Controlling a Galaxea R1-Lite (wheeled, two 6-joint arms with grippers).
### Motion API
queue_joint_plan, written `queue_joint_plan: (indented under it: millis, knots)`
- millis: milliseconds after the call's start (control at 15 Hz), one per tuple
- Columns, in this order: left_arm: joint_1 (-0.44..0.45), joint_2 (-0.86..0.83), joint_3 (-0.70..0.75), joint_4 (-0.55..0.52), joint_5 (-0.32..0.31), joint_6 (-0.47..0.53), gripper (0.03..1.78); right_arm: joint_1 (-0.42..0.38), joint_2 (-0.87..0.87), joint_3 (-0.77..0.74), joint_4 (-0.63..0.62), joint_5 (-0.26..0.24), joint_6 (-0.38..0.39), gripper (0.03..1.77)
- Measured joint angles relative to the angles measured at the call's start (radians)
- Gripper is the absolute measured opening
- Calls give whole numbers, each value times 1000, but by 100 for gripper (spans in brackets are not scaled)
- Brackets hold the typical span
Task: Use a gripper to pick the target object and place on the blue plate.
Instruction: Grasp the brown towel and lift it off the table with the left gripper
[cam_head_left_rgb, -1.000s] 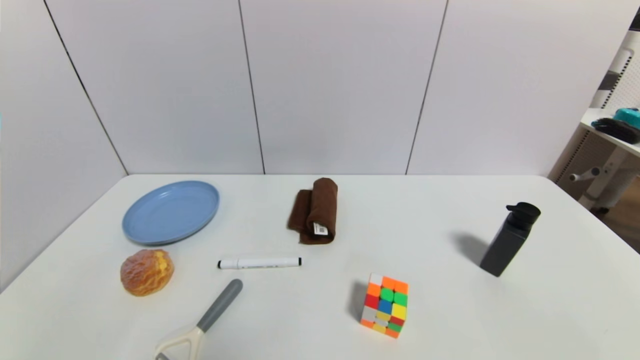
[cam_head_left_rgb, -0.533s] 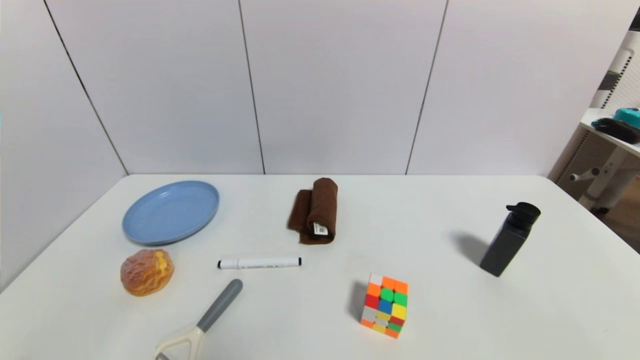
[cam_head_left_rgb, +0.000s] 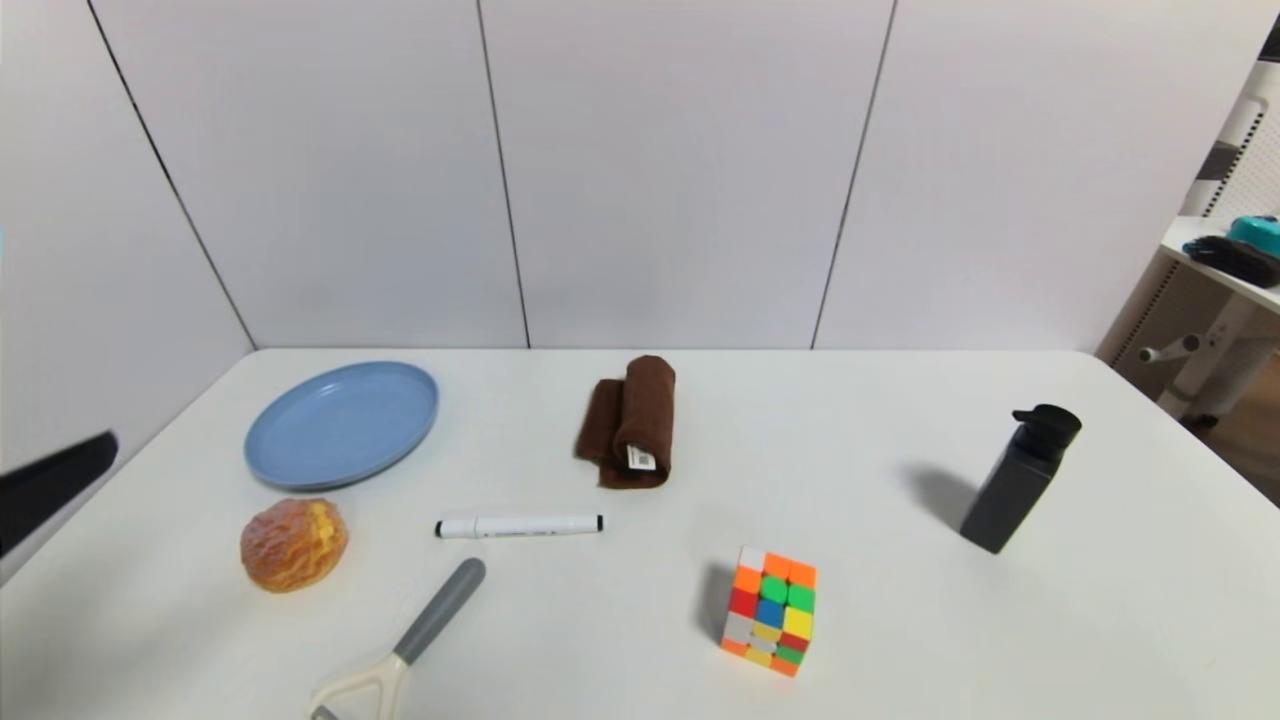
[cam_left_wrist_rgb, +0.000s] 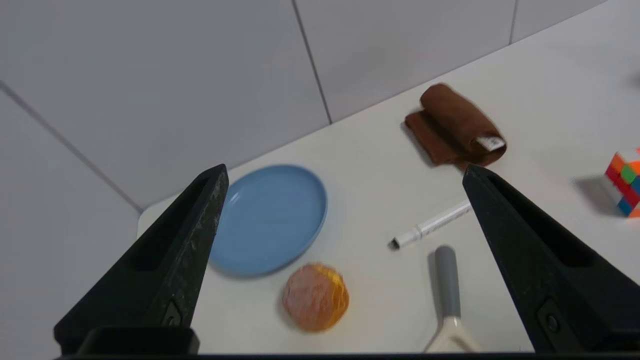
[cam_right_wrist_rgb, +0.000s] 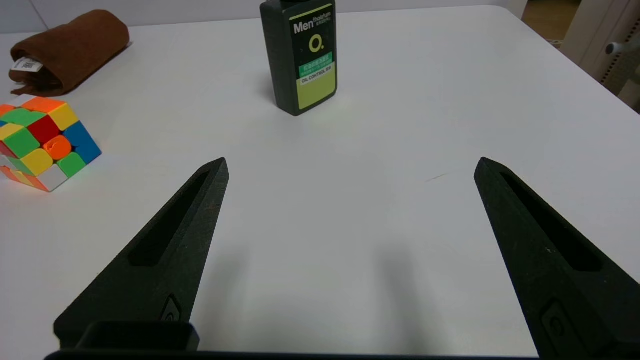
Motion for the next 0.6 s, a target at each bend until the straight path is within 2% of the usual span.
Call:
queue_joint_plan:
  millis: [267,600]
  knots:
    - [-174,326,-259,-1,-11,-7,169,-1,0,0,0,0,1,170]
    - [-317,668,-485,-2,-13,-37,169,0,0,0,0,1,1,170]
